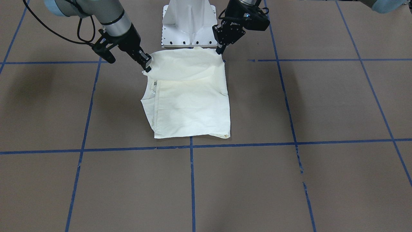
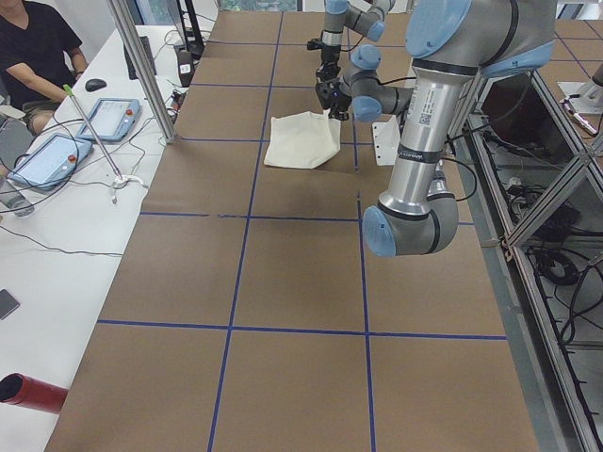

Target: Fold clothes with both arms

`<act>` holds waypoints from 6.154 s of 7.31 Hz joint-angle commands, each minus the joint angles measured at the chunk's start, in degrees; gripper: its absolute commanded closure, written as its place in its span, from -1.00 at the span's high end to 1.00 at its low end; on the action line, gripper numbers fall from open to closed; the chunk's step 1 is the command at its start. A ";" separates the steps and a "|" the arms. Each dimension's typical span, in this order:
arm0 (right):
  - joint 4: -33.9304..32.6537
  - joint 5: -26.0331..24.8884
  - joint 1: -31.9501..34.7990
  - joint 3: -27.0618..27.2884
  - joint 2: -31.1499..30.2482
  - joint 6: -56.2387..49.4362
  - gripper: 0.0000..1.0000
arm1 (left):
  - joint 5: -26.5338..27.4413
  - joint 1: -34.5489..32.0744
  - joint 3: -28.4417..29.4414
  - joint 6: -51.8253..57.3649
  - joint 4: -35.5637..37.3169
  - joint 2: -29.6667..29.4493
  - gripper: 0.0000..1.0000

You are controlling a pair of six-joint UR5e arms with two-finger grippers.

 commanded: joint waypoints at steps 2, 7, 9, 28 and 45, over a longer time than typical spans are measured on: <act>0.40 0.68 5.23 -16.38 8.96 -7.15 -1.00 | 0.04 -6.27 13.52 6.81 -4.83 -4.47 -1.00; 0.93 2.44 8.58 -30.58 15.49 -17.18 -1.00 | -0.31 -14.80 36.67 16.27 -23.04 -12.13 -0.04; 0.84 2.44 8.75 -30.68 16.02 -17.11 -1.00 | -5.28 -15.08 31.27 17.45 -23.42 -9.51 -0.24; 0.84 2.35 9.10 -30.68 17.60 -16.67 -0.95 | -22.28 3.37 36.95 25.71 -61.30 -3.60 -1.00; 0.67 11.66 20.44 -23.03 9.78 -28.53 1.00 | -17.80 -2.51 40.81 23.34 -59.89 -5.01 -1.00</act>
